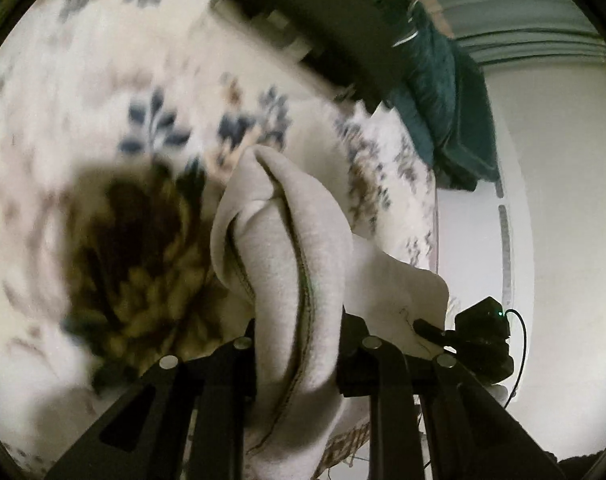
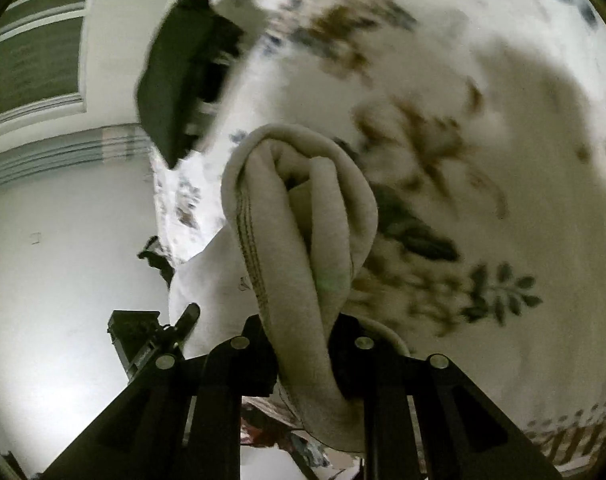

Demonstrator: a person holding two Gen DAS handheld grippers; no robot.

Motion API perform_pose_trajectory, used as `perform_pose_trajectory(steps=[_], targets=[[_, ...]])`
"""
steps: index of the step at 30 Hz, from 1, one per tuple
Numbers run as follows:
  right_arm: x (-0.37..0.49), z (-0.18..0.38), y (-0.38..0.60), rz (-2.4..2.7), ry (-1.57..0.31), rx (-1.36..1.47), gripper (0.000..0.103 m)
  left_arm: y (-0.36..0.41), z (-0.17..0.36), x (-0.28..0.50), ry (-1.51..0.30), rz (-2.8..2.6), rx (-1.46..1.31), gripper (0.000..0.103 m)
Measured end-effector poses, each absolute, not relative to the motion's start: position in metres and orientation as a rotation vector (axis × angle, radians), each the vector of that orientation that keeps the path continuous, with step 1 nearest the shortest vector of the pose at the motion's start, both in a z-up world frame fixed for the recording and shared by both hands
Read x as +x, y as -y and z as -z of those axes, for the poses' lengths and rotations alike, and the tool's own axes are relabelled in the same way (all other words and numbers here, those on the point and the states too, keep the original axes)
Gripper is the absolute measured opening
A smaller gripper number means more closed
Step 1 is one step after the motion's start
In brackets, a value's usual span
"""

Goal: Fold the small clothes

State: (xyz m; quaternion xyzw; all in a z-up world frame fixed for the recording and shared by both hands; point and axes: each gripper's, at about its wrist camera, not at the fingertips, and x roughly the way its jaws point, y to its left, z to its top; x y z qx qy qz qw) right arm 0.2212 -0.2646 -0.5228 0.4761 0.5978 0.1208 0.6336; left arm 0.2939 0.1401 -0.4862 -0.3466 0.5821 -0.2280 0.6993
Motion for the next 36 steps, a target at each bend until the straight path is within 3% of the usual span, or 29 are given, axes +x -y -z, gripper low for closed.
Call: perform_pose_trajectory(steps=[6, 11, 20, 28, 31, 32, 33, 35, 36], targets=[[0.304, 0.46, 0.245, -0.307, -1.292, 1.053, 0.019, -0.145, 0.418, 0.379, -1.208, 0.482, -0.695, 0.017], [0.412, 0.425, 0.228, -0.369, -1.234, 0.995, 0.019, -0.15, 0.392, 0.476, -1.129, 0.433, -0.638, 0.017], [0.603, 0.435, 0.201, -0.362, -1.208, 0.886, 0.019, -0.153, 0.41, 0.632, -1.078, 0.362, -0.49, 0.018], [0.656, 0.462, 0.19, -0.279, -1.261, 0.74, 0.02, -0.153, 0.451, 0.669, -1.187, 0.272, -0.382, 0.026], [0.659, 0.458, 0.18, -0.245, -1.284, 0.603, 0.029, -0.153, 0.448, 0.666, -1.177, 0.193, -0.334, 0.044], [0.657, 0.454, 0.176, -0.221, -1.286, 0.542, 0.043, -0.152, 0.444, 0.663, -1.156, 0.166, -0.309, 0.046], [0.655, 0.451, 0.174, -0.199, -1.283, 0.501, 0.05, -0.15, 0.44, 0.659, -1.131, 0.122, -0.266, 0.049], [0.65, 0.441, 0.167, -0.135, -1.263, 0.384, 0.075, -0.145, 0.435, 0.653, -1.093, 0.045, -0.185, 0.067], [0.646, 0.436, 0.162, -0.106, -1.252, 0.321, 0.077, -0.141, 0.434, 0.648, -1.078, 0.035, -0.155, 0.072]])
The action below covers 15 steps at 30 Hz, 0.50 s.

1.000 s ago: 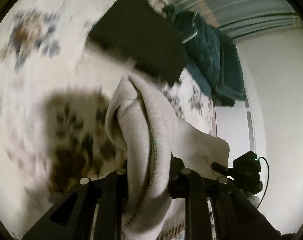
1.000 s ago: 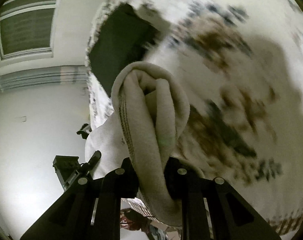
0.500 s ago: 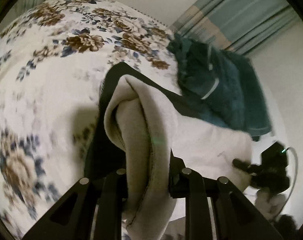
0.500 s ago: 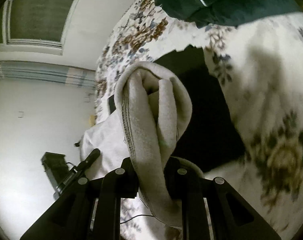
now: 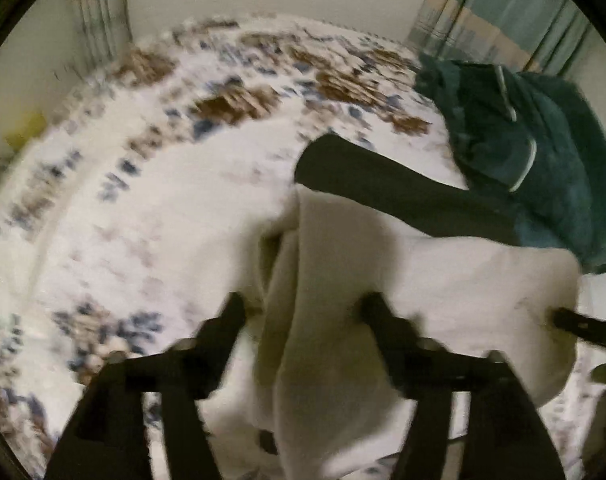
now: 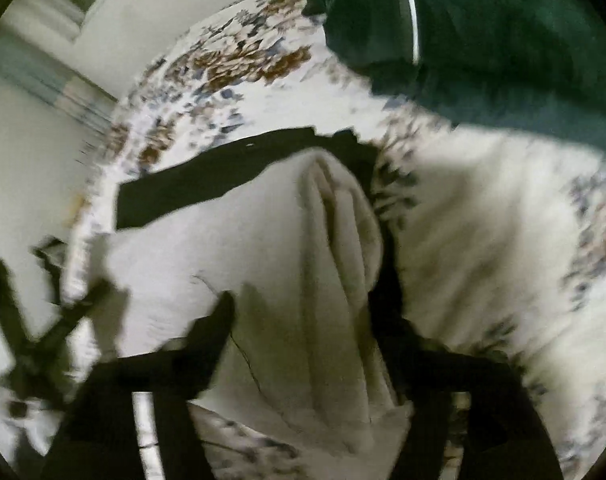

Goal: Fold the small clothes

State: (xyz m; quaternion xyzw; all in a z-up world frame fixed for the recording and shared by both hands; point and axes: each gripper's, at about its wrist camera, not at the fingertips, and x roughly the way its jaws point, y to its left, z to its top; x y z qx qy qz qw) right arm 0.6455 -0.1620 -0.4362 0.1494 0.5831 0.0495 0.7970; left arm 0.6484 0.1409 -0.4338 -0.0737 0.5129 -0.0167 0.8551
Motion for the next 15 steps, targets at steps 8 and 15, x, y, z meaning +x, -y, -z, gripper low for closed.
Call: perform_pose_trajectory(steps=[8, 15], targets=[[0.585, 0.413, 0.126, 0.131, -1.212, -0.043, 0.103, -0.117, 0.418, 0.607, -1.071, -0.033, -0.059, 0.103], [0.526, 0.371, 0.122, 0.209, -1.156, -0.094, 0.103, -0.104, 0.374, 0.553, -1.029, -0.053, -0.049, 0.103]])
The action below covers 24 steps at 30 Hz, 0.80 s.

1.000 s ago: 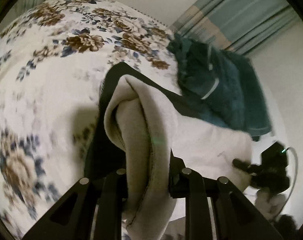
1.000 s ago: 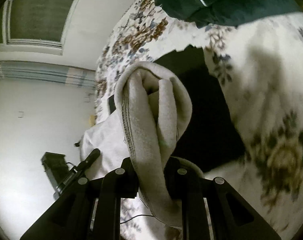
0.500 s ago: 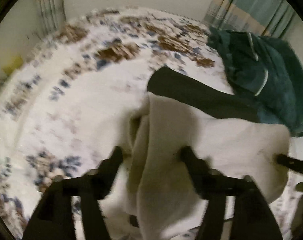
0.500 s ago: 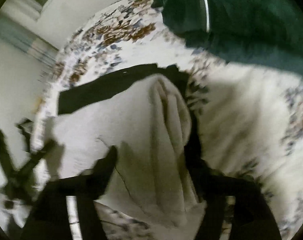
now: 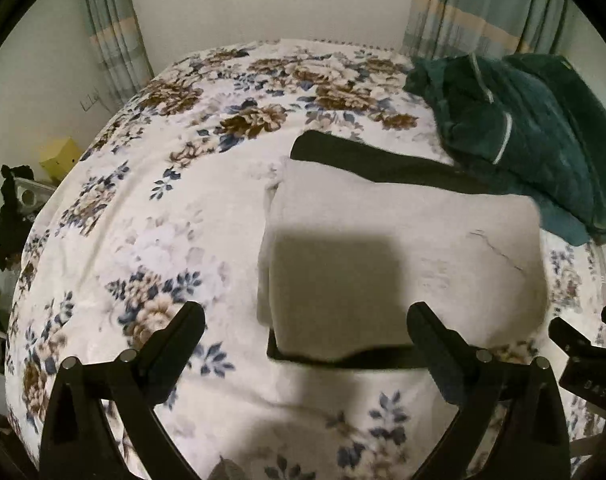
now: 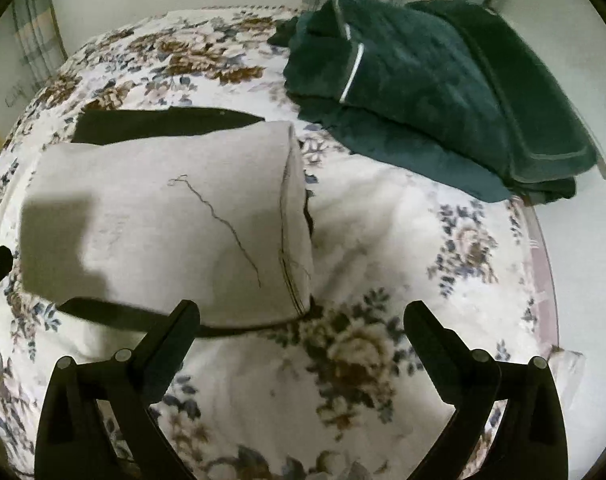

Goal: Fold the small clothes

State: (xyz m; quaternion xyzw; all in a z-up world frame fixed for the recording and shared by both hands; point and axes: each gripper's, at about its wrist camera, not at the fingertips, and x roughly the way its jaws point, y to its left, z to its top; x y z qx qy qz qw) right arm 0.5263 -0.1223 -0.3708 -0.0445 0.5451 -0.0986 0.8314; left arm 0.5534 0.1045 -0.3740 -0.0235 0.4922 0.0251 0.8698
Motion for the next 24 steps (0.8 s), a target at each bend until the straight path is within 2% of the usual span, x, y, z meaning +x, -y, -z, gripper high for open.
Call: perform_pose_trajectory(steps=[14, 24], targets=[[0.355, 0.173, 0.113, 0.21, -0.959, -0.069, 0.103, -0.087, 0.206, 0.402, -0.861, -0.039, -0.05, 0.103], [0.209, 0.037, 0.108, 0.21, -0.779, -0.079, 0.103, -0.087, 0.108, 0.29, -0.732, -0.03, -0.049, 0.103]])
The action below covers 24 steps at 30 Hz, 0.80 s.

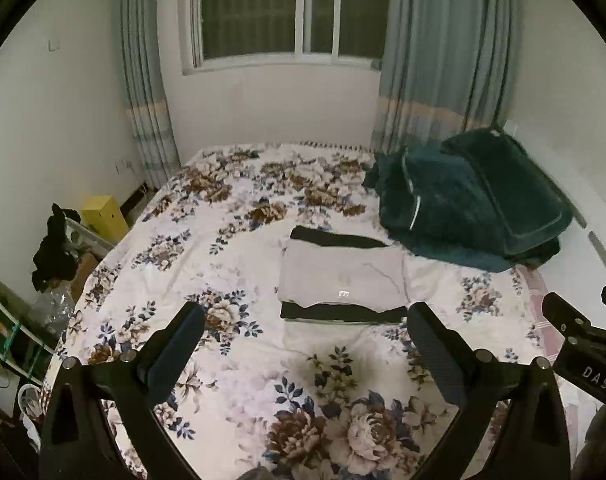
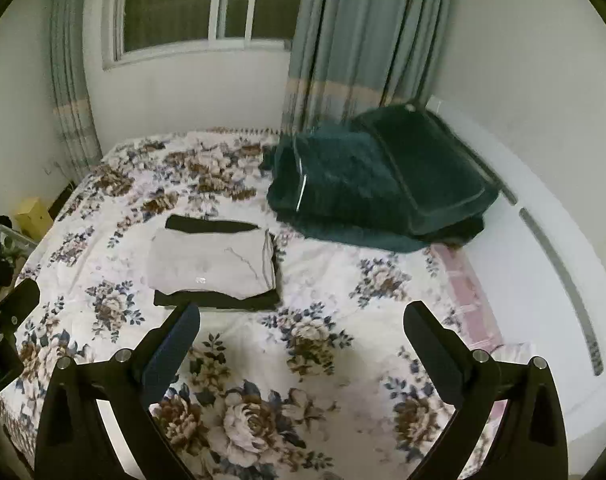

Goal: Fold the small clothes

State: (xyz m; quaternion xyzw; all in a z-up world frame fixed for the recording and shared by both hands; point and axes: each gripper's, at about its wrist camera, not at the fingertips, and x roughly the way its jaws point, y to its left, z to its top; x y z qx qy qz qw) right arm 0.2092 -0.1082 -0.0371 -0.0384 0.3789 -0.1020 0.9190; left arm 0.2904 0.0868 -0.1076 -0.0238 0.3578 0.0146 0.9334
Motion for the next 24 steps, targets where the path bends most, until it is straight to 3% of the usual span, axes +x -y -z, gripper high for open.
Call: perform_pose_trajectory(steps=[13, 24], targets=[[0.083, -0.057, 0.1, 0.157, -0.656, -0.066, 0.103, -0.089, 0.046, 0.202, -0.663, -0.009, -0.057, 0.103], [0.048, -0.082, 0.099, 0.131, -0.614, -0.055, 0.103, -0.084, 0.031, 0.167, -0.636, 0.0, -0.04, 0.103]])
